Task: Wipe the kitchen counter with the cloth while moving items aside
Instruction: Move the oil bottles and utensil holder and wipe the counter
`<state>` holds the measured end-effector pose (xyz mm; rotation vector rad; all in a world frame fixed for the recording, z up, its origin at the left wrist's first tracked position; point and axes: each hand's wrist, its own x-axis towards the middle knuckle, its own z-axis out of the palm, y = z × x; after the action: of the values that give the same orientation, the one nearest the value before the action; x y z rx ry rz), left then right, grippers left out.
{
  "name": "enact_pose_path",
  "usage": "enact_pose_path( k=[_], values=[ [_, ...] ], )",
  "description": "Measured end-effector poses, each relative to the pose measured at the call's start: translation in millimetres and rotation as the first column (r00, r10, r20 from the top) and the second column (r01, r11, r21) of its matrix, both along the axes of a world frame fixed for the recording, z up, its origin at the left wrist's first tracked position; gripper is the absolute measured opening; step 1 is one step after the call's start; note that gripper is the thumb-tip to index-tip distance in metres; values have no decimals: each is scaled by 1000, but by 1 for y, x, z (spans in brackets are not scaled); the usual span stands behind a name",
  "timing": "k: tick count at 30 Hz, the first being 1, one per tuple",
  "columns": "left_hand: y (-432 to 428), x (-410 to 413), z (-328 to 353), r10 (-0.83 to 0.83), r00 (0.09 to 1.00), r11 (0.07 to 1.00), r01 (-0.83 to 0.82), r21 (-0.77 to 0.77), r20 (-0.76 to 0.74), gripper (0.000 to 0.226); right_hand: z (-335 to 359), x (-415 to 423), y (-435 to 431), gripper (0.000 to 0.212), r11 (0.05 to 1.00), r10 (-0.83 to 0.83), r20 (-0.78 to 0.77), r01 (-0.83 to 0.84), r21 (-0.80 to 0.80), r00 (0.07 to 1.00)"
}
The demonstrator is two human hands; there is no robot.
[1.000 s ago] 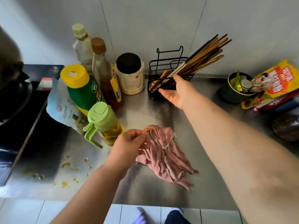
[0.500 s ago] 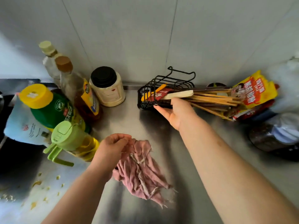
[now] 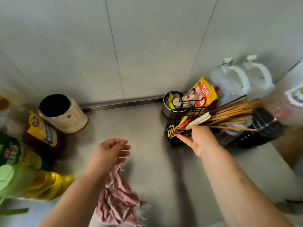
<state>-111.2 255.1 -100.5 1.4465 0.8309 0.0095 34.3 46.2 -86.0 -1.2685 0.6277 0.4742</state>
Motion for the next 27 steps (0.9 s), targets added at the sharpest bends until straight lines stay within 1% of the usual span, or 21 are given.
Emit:
enact_pose_path(
  k=[4,9,10,11,12,13,14,15,16,17,18,19,20,21,23,24,25,27],
  values=[
    [-4,4,4,-14,1000,1000,14,-1,10,16,-5,7,-9,30,995,-92,17,93,-37,996],
    [5,-8,3,17,1000,1000,-17,8,2,16,-21,-11,-10,46,971,-137,73,148,-189,988],
    [7,-12,2,24,1000,1000,-24,8,-3,16,-27,-23,-5,46,959,-106,98,128,-251,990],
    [12,-19,0,39,999,999,-39,7,-9,16,-36,-38,6,45,942,-25,131,67,-328,991],
    [16,-28,-1,60,998,998,-60,3,-16,15,-46,-58,19,44,912,105,184,-21,-410,977],
    [18,-32,-3,73,997,997,-73,-1,-19,15,-56,-78,30,43,858,271,263,-109,-501,926],
    [21,-39,-3,95,995,995,-95,-3,-27,15,-65,-100,44,42,771,479,336,-205,-602,811],
    [26,-48,-5,121,992,993,-121,-1,-39,14,-74,-126,60,42,652,679,371,-289,-701,633],
    [29,-55,-6,136,989,991,-136,8,-50,15,-82,-148,73,44,527,825,371,-341,-778,427],
    [31,-63,-7,144,988,989,-142,27,-64,16,-91,-167,87,46,397,916,332,-385,-833,226],
    [34,-71,-7,142,987,989,-138,53,-80,17,-100,-182,99,49,266,962,268,-376,-888,47],
    [37,-79,-8,139,986,988,-132,74,-95,19,-108,-193,109,52,145,980,178,-308,-940,-83],
    [40,-87,-9,138,985,988,-129,85,-104,20,-116,-200,118,55,45,984,83,-230,-972,-161],
    [42,-92,-9,137,985,988,-128,81,-103,19,-124,-202,122,58,-27,980,7,-169,-985,-199],
    [47,-103,-12,153,984,987,-149,53,-90,15,-139,-198,125,60,-99,968,-80,-69,-993,-238],
    [48,-104,-12,157,984,987,-154,48,-85,15,-145,-191,122,61,-111,972,-99,-44,-993,-212],
    [49,-105,-12,156,984,987,-152,48,-82,15,-149,-183,118,62,-112,983,-104,-47,-993,-152],
    [54,-108,-13,141,988,989,-139,42,-64,16,-157,-160,113,63,-106,994,-108,-75,-992,30]
  ],
)
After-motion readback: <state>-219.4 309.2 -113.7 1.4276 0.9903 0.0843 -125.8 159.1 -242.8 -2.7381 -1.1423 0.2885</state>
